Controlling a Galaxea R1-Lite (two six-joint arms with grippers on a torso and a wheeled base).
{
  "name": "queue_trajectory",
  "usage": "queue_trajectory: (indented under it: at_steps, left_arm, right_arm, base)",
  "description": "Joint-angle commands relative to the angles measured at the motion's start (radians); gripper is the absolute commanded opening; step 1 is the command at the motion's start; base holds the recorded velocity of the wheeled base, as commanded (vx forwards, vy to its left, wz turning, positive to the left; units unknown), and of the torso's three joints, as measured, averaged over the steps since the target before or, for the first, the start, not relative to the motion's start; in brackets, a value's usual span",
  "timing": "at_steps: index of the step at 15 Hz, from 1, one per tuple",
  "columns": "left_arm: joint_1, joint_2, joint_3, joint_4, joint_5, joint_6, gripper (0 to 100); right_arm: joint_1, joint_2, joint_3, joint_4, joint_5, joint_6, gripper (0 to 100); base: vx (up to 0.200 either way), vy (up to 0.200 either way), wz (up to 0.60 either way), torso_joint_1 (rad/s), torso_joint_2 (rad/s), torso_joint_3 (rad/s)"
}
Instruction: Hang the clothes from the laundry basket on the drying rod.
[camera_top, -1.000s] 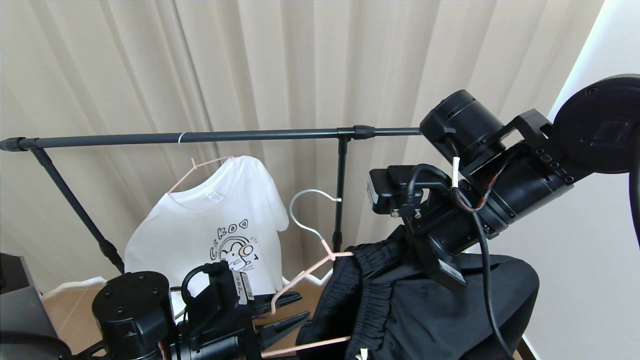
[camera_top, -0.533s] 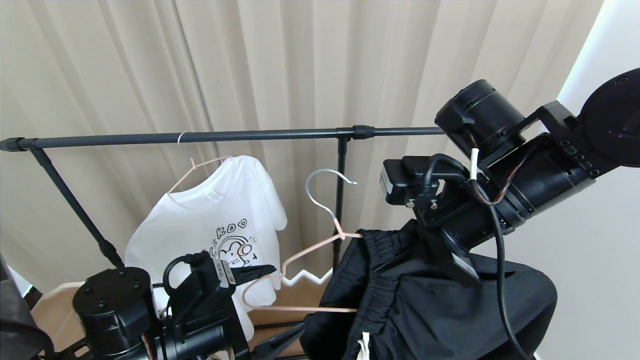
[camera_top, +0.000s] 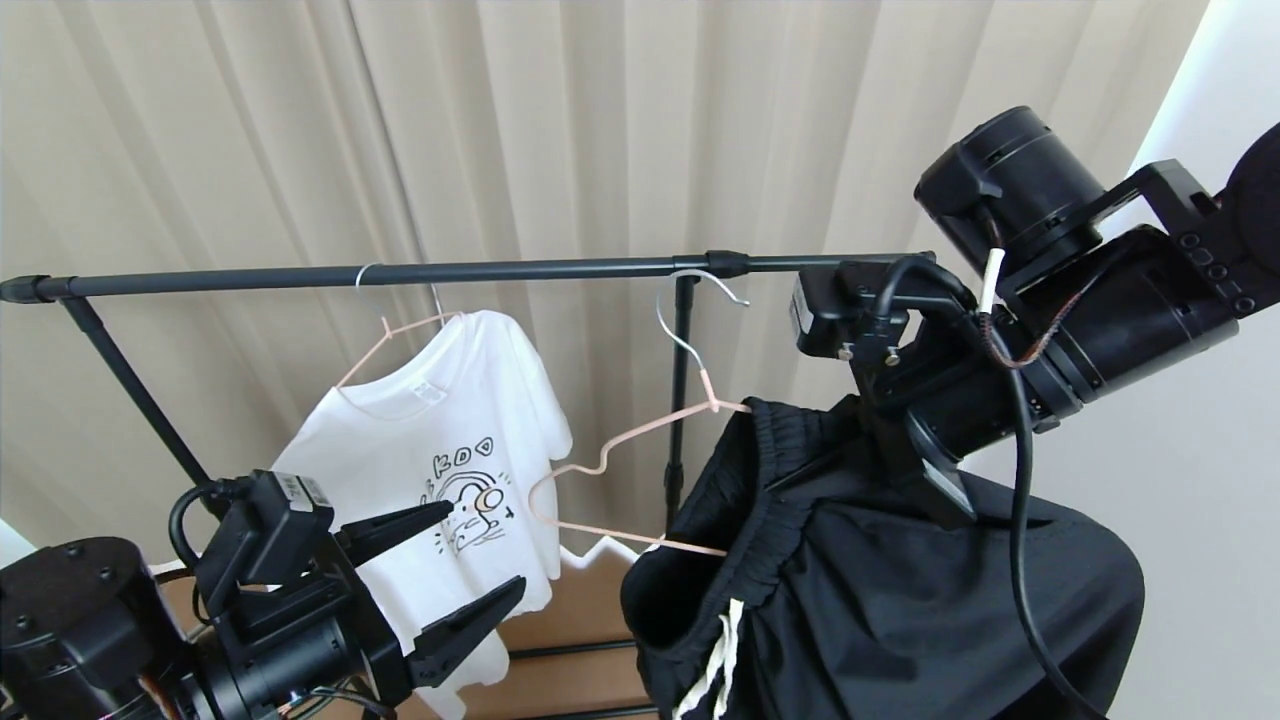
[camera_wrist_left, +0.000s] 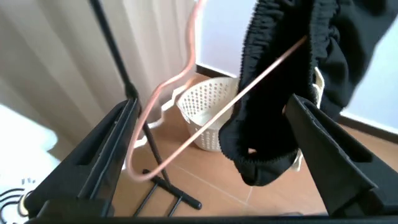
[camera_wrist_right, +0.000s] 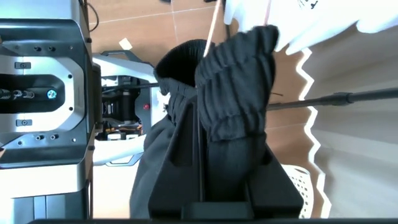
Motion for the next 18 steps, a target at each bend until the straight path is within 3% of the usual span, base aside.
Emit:
queue_trajectory:
  at_steps: [1, 3, 5, 6, 9, 12, 18]
  left_arm:
    - [-0.002, 0.029, 0.009, -0.001, 0.006, -0.016, 100]
    - [-0.038, 0.086, 0.009, 0.033, 0.013, -0.088, 100]
    - [-0.067, 0.179, -0.04, 0.036, 0.093, -0.128, 100]
    - [-0.067, 0.184, -0.043, 0.034, 0.096, -0.128, 100]
    - [-0.116, 0.31, -0.181, 0.036, 0.138, -0.157, 100]
    - [-0.133, 0.34, -0.284, 0.086, 0.138, -0.189, 100]
    - [-0.142, 0.353, -0.376, 0.154, 0.138, -0.201, 100]
  right_arm:
    - [0.002, 0.006, -0.002, -0.039, -0.052, -0.001, 0]
    - [0.005, 0.002, 0.017, -0.105, -0.15, -0.001, 0]
    - [0.008, -0.004, 0.035, -0.163, -0.213, -0.002, 0]
    - [0.008, -0.004, 0.036, -0.164, -0.213, -0.002, 0]
    - [0.043, -0.048, 0.164, -0.35, -0.23, -0.005, 0]
    - [0.08, -0.088, 0.279, -0.491, -0.319, -0.019, 0]
    - [0.127, -0.159, 0.326, -0.513, -0.345, -0.016, 0]
  base:
    - [0.0, 0.0, 0.0, 0.0, 0.0, 0.0]
    - [0.0, 0.0, 0.0, 0.0, 0.0, 0.0]
    - [0.0, 0.0, 0.0, 0.0, 0.0, 0.0]
    - [0.0, 0.0, 0.0, 0.0, 0.0, 0.0]
    - [0.0, 0.0, 0.0, 0.0, 0.0, 0.0]
    - [0.0, 0.0, 0.0, 0.0, 0.0, 0.0]
    - [0.0, 0.0, 0.0, 0.0, 0.0, 0.0]
